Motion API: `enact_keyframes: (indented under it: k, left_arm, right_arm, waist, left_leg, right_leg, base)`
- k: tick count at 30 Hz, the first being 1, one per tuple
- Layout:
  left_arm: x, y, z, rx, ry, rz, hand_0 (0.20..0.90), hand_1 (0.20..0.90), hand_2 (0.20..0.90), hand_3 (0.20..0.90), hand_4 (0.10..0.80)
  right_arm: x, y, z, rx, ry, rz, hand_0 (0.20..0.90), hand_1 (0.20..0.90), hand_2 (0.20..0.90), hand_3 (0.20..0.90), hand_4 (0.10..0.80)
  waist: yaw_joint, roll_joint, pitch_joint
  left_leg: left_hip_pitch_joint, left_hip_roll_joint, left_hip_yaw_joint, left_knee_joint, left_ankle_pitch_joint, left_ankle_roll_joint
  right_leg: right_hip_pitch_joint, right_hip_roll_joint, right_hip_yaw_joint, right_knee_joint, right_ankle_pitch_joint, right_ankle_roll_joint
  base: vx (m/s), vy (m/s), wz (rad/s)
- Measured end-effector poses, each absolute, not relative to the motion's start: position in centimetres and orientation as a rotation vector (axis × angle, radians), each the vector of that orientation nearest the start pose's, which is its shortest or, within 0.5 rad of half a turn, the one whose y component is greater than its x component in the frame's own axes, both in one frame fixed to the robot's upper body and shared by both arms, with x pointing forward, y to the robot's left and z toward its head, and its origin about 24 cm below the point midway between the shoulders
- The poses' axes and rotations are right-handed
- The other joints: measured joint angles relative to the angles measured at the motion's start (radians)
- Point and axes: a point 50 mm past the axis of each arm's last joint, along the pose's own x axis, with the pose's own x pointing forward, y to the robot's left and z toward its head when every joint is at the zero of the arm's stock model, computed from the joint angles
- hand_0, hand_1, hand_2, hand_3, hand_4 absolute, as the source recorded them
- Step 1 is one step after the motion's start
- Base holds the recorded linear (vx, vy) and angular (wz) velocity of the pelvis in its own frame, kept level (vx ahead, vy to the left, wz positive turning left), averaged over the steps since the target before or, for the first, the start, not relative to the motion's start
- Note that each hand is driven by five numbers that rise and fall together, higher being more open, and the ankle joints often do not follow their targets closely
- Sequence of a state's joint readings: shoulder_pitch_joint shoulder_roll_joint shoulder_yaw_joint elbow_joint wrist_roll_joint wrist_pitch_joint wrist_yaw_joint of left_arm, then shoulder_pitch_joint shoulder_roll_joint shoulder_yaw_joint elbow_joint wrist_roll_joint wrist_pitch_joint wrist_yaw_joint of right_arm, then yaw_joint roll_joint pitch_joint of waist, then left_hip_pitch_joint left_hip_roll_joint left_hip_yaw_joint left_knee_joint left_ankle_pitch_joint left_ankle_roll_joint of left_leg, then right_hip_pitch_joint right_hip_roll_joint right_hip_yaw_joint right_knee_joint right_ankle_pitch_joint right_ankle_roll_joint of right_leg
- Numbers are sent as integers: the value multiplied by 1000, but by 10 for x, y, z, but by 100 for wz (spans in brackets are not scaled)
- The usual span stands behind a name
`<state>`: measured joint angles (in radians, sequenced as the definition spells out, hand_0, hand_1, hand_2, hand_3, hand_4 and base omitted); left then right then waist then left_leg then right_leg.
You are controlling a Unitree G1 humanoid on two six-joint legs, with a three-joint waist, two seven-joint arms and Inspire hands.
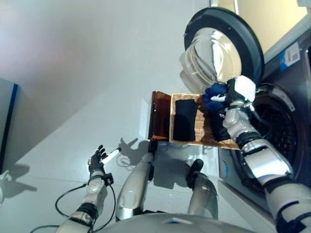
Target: Pick up the clothes and place them into the washing machine
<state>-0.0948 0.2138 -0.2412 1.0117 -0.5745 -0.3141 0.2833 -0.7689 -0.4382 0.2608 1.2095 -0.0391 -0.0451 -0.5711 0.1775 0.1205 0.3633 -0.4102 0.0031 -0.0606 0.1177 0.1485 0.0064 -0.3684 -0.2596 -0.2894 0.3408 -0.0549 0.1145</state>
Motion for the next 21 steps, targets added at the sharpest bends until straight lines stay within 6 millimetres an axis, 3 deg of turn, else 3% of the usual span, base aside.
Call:
enact_keyframes:
  k: [3,5,7,8,12,15,18,21]
  left_arm:
    - [185,217,-114,-81,634,449,900,900,900,900,800]
    - [184,218,-114,-78,636,455,900,900,900,900,800]
    - [184,218,-114,-78,634,456,900,900,900,900,800]
    - [185,217,-114,-79,633,455,900,900,900,900,800]
    - [196,205,-108,-115,583,435,900,900,900,900,800]
    - [199,193,-107,-164,570,417,900,900,900,900,800]
    - [196,189,-110,-165,579,398,900,900,900,900,800]
    - [190,187,-114,-178,606,397,900,900,900,900,800]
  right_arm:
    - [334,-273,22,-288,330,-710,200,200,200,200,300]
    - [325,-268,6,-87,391,-770,200,200,200,200,300]
    - [319,-265,0,167,351,-849,200,200,200,200,300]
    - [318,-264,-1,215,345,-861,200,200,200,200,300]
    - [322,-244,6,756,170,-947,200,200,200,200,300]
    - [318,-238,7,984,70,-1045,200,200,200,200,300]
    - [315,-241,9,1101,17,-1133,200,200,200,200,300]
    - [317,-253,22,1150,-77,-1174,200,200,200,200,300]
  waist:
    - [0,1,0]
    - [1,2,2]
    - [-2,5,7]
    - [-2,8,9]
    - [-27,51,59]
    - [-30,76,87]
    - [-28,85,91]
    - [-31,90,90]
  left_leg:
    - [0,-4,4,1,-3,4]
    - [-3,-7,5,2,-3,4]
    - [-19,-11,15,18,-10,12]
    - [-26,-13,17,23,-13,14]
    - [-109,-28,48,150,-68,31]
    - [-136,-44,57,232,-105,38]
    - [-178,-54,53,317,-146,49]
    - [-238,-70,60,381,-175,68]
  right_leg:
    - [6,-2,0,-12,6,3]
    - [2,-5,1,-12,6,3]
    - [-20,-13,5,5,4,2]
    - [-30,-17,8,14,3,3]
    - [-111,-39,52,102,-18,7]
    - [-136,-62,77,165,-41,17]
    - [-170,-84,92,218,-64,25]
    - [-222,-93,114,258,-64,26]
  base:
    - [-17,41,-2]
    - [-47,67,0]
    - [-73,104,-6]
    - [-59,94,-11]
    - [-34,92,-14]
    - [85,28,-6]
    - [-7,75,0]
    - [3,39,-10]
